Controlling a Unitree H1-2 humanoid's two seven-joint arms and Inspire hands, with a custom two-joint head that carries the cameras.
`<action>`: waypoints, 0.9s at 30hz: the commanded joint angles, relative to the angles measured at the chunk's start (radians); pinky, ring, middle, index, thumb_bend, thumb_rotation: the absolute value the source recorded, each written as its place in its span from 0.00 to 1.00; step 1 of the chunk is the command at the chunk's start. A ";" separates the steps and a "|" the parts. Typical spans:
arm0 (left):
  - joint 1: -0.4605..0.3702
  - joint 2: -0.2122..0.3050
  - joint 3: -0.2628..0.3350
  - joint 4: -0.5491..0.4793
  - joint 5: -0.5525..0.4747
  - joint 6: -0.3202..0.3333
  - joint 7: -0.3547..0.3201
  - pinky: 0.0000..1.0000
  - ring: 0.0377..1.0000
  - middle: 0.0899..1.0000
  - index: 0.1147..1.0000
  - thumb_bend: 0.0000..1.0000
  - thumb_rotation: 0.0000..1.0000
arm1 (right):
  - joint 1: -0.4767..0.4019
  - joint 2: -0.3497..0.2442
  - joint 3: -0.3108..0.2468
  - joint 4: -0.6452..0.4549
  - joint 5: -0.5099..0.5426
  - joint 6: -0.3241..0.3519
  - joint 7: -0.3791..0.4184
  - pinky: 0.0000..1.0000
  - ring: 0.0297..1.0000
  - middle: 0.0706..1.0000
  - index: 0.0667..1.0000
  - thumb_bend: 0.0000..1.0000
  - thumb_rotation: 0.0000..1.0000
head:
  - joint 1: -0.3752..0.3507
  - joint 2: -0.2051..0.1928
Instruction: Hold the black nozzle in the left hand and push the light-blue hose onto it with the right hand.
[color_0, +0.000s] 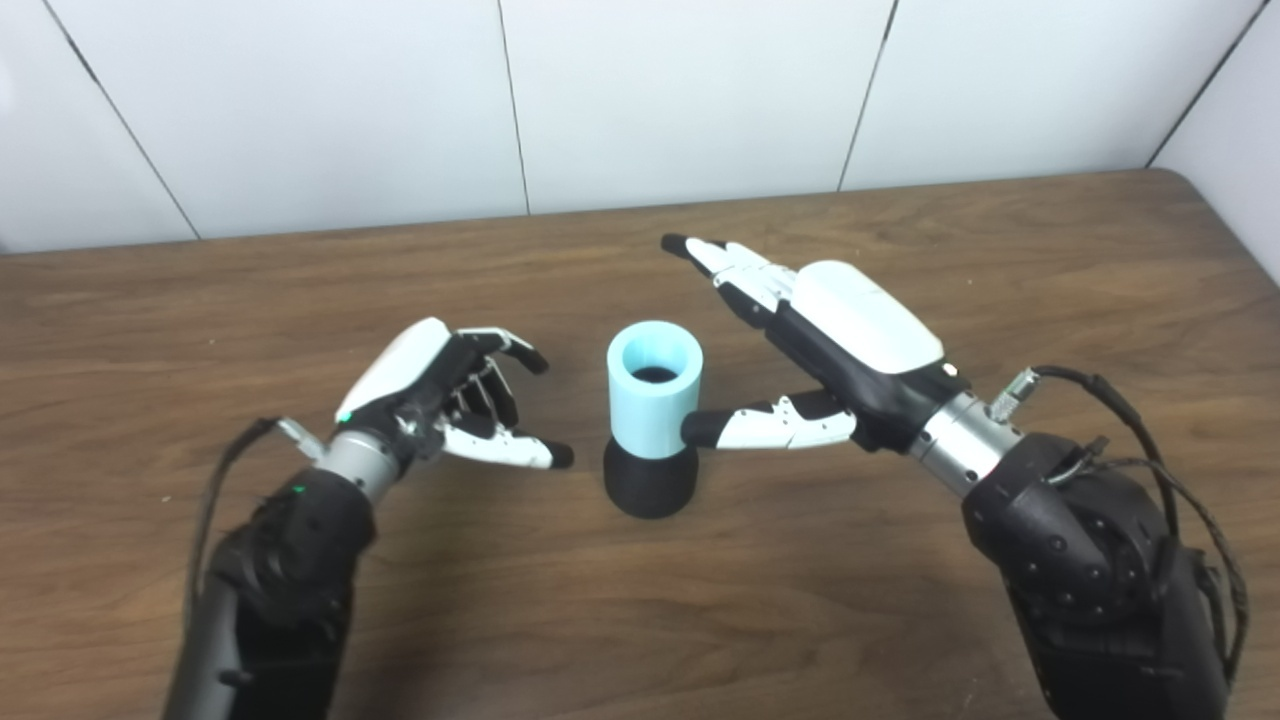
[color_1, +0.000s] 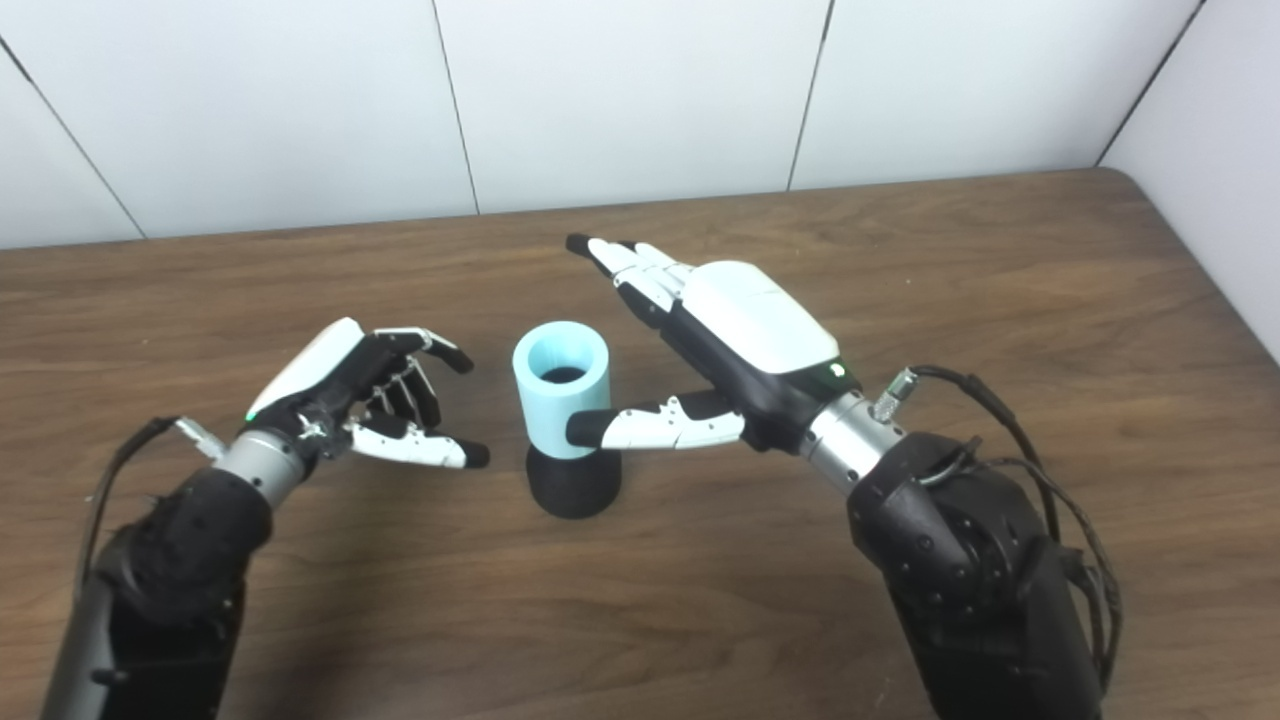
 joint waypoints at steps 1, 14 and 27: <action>-0.034 0.006 0.049 -0.039 -0.045 0.002 -0.031 0.30 0.38 0.41 0.67 1.00 0.29 | -0.014 -0.014 -0.019 -0.003 0.011 -0.009 -0.040 0.92 0.97 0.96 0.99 0.62 1.00 | -0.001 -0.001; 0.057 -0.179 0.331 -0.032 -0.289 -0.055 0.266 0.52 0.62 0.67 0.66 0.67 0.33 | 0.116 0.132 -0.107 0.188 0.211 0.011 -0.292 0.80 0.89 0.94 0.95 0.49 1.00 | 0.001 -0.001; 0.199 -0.159 0.321 0.016 -0.566 -0.130 0.367 1.00 0.99 0.99 0.95 0.52 0.91 | 0.199 0.302 -0.184 0.332 0.562 -0.064 -0.509 0.84 0.96 0.99 0.99 0.53 1.00 | -0.017 0.000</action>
